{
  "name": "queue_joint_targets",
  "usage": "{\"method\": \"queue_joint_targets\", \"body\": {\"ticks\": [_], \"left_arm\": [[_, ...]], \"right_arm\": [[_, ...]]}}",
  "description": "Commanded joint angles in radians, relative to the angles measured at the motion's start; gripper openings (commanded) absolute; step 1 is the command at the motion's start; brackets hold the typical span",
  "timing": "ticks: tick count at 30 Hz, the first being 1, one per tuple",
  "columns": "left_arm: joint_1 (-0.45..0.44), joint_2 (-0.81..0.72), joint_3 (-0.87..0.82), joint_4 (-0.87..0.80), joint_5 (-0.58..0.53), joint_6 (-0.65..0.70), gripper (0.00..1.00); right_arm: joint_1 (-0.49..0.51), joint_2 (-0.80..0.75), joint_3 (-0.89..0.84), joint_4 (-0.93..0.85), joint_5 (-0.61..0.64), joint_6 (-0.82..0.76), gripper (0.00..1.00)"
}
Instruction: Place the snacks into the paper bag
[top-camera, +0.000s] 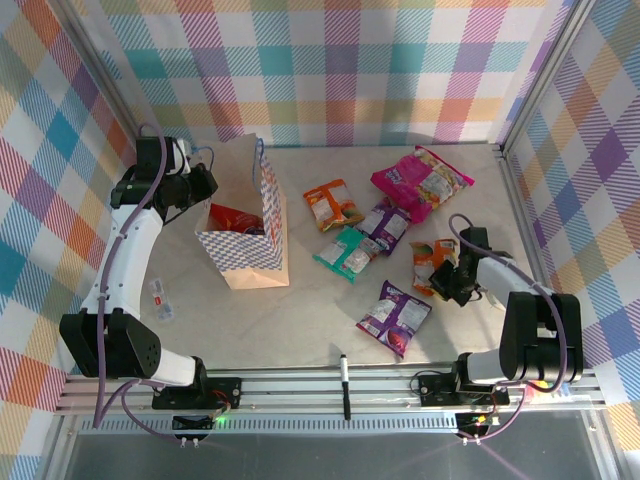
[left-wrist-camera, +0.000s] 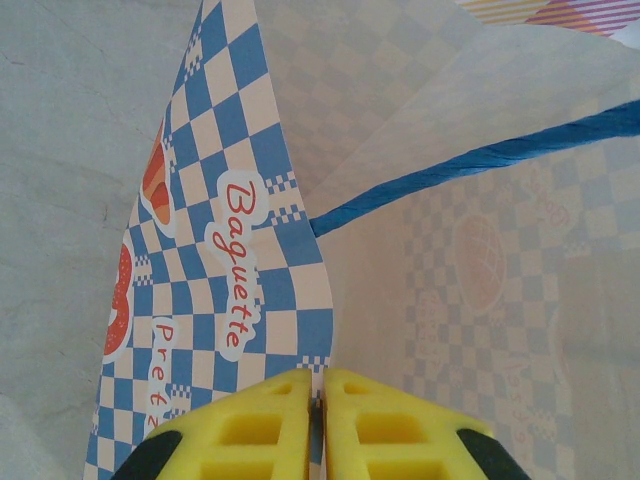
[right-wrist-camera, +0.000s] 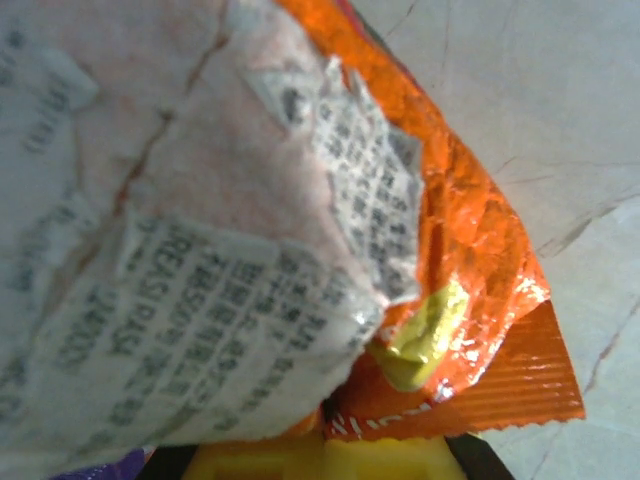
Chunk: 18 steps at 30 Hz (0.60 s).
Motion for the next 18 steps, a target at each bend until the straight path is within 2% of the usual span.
{"method": "queue_joint_targets", "body": {"ticks": [1,11,18], "left_arm": [[-0.007,0.004,0.003,-0.061,-0.019,0.016,0.11],[-0.007,-0.004,0.002,-0.060,-0.020,0.016,0.11],[-0.007,-0.011,0.006,-0.058,-0.020,0.013,0.11]], "right_arm": [[0.004,0.005,0.027,-0.044,0.049,-0.035,0.00],[0.034,-0.094,0.115,-0.135,0.069,-0.093,0.00],[0.099,-0.123,0.193,-0.193,0.112,-0.134,0.00]]}}
